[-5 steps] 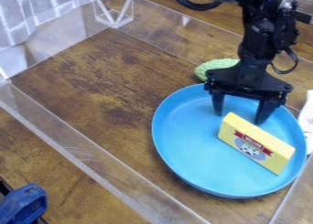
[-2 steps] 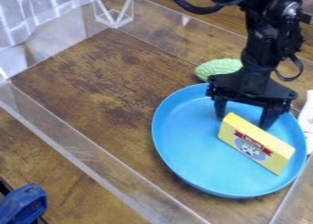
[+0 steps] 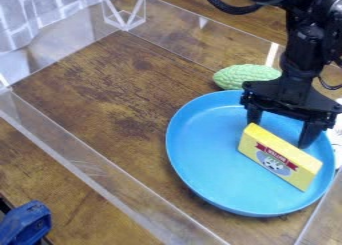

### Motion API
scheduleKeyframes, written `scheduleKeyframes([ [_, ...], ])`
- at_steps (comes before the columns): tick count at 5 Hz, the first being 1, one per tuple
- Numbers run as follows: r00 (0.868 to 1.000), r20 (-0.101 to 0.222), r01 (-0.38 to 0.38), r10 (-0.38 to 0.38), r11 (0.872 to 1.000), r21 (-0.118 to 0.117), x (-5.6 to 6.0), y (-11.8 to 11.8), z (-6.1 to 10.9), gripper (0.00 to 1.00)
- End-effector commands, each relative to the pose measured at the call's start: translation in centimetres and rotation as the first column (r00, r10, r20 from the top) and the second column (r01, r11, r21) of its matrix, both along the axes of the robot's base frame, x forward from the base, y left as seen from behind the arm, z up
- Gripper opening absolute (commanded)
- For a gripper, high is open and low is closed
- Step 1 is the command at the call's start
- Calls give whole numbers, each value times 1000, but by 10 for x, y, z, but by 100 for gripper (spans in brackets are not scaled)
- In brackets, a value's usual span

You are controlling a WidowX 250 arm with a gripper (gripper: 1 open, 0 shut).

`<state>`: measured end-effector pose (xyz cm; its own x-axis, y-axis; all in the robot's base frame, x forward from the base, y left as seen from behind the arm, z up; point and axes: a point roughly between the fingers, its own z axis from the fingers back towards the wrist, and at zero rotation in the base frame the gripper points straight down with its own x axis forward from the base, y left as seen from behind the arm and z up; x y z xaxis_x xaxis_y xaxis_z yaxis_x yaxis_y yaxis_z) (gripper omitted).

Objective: Put the white object in the blue tray

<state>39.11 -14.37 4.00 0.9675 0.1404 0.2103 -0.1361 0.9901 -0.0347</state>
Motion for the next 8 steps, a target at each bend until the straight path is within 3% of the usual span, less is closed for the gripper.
scheduleKeyframes([
  [1, 997, 68, 25, -23, 999, -25, 12, -4, 22, 100],
  [2, 998, 70, -3, 5, 1000, -23, 10, 0, 23, 100],
  [3, 995, 103, 3, 1, 999, -35, 20, 2, 21, 100],
  [5, 986, 162, 44, -35, 998, -55, 31, 2, 39, 100],
  [6, 982, 191, 23, -10, 998, -66, 38, 0, 41, 100],
  [8, 973, 231, -12, 26, 998, -63, 41, -1, 78, 100],
])
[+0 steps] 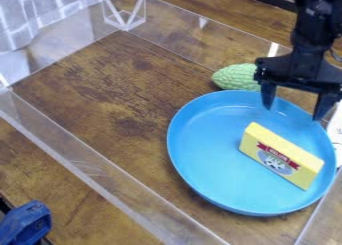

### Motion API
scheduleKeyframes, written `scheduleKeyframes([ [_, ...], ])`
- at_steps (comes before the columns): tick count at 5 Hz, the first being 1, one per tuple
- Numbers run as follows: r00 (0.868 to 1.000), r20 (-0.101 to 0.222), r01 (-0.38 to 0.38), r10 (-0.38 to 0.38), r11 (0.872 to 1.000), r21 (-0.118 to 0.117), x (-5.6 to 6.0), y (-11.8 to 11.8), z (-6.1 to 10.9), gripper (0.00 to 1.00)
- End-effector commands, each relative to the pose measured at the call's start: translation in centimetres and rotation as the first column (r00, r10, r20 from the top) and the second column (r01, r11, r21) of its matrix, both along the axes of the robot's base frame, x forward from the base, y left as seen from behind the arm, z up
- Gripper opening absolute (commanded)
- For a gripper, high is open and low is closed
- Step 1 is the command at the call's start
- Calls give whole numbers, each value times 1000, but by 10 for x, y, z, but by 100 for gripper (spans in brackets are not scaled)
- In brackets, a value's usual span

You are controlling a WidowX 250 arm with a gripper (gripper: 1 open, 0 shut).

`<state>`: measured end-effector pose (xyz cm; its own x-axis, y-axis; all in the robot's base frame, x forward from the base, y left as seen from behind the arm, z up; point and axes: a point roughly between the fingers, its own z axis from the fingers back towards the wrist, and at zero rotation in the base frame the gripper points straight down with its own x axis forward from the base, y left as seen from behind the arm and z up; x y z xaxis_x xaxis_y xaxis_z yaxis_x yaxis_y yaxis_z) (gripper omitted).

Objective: Put the white object in the blue tray

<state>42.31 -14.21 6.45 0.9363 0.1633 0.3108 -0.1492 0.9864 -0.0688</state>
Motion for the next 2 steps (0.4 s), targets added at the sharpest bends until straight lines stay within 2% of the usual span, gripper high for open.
scheduleKeyframes([
  [1, 991, 137, 19, -12, 999, -46, 16, -2, 68, 100],
  [2, 987, 155, 36, -28, 998, -50, 24, -2, 74, 100],
])
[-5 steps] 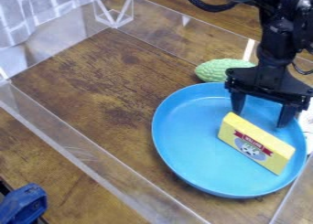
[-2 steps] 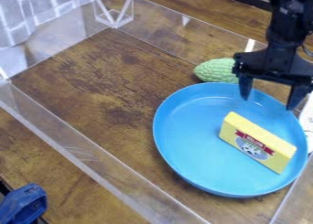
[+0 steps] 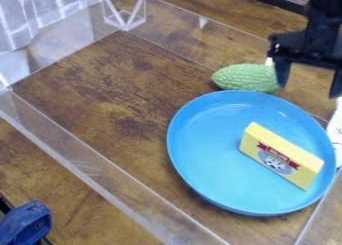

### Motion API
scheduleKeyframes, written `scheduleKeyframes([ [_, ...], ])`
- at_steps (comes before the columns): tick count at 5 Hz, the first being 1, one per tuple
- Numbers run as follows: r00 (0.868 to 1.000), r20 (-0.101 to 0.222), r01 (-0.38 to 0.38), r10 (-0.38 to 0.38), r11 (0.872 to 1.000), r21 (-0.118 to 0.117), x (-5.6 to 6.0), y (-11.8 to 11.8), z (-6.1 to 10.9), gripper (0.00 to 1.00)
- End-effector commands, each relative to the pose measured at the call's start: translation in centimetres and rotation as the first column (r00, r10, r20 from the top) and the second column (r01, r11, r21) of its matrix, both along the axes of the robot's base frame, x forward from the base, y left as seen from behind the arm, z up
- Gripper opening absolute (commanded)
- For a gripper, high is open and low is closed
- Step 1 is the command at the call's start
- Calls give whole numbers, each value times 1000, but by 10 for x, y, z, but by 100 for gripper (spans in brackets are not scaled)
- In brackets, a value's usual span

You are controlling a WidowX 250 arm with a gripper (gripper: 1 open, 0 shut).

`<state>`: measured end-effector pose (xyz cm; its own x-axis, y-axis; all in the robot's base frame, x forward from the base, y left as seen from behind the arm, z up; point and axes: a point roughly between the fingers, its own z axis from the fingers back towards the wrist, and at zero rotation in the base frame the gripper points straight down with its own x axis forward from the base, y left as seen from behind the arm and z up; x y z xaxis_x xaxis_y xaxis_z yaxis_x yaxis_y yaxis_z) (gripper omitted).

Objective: Put the white object in the blue tray

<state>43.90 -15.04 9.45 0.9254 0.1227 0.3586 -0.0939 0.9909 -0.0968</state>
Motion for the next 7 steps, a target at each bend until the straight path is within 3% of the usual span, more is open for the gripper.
scheduleKeyframes([
  [1, 994, 110, -12, 16, 999, -37, 9, 8, 42, 100],
  [2, 992, 123, -3, 7, 999, -32, 9, 11, 38, 100],
  [4, 987, 145, -59, 64, 998, -33, 6, 12, 23, 100],
  [5, 984, 151, -93, 98, 995, -42, 6, 6, 14, 100],
  [7, 984, 160, -68, 77, 996, -59, 4, 0, 2, 100],
])
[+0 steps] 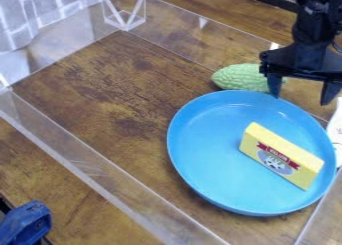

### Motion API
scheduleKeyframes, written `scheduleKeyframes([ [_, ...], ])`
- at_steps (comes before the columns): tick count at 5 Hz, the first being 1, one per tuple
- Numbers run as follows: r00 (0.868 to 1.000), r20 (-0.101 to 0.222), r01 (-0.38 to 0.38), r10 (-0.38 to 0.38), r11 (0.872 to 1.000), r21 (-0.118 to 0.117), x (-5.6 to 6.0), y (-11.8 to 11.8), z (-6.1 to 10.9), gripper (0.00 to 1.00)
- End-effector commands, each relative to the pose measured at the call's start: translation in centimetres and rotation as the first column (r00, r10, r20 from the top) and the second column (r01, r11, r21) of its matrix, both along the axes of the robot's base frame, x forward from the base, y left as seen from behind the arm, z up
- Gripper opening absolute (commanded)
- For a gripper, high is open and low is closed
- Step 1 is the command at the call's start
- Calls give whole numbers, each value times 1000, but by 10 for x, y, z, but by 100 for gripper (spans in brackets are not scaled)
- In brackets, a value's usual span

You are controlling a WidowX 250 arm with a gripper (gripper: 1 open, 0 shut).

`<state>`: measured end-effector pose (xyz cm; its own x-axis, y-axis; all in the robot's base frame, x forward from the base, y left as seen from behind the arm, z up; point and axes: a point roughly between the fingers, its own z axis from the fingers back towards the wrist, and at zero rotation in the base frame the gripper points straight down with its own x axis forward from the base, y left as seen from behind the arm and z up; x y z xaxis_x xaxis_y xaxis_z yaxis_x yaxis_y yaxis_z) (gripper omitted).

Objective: Put the white object in the blue tray

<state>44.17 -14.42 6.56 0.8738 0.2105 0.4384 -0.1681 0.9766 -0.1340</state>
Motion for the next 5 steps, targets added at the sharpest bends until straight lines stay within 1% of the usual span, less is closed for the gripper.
scheduleKeyframes([
  [1, 997, 73, -9, 11, 999, -31, 1, -14, 29, 100],
  [2, 997, 76, -31, 34, 999, -36, 2, -22, 29, 100],
  [3, 996, 85, -8, 12, 999, -41, 4, -17, 46, 100],
  [4, 995, 101, 15, -10, 999, -48, 6, -11, 74, 100],
  [5, 993, 118, 38, -32, 998, -43, 7, -2, 97, 100],
])
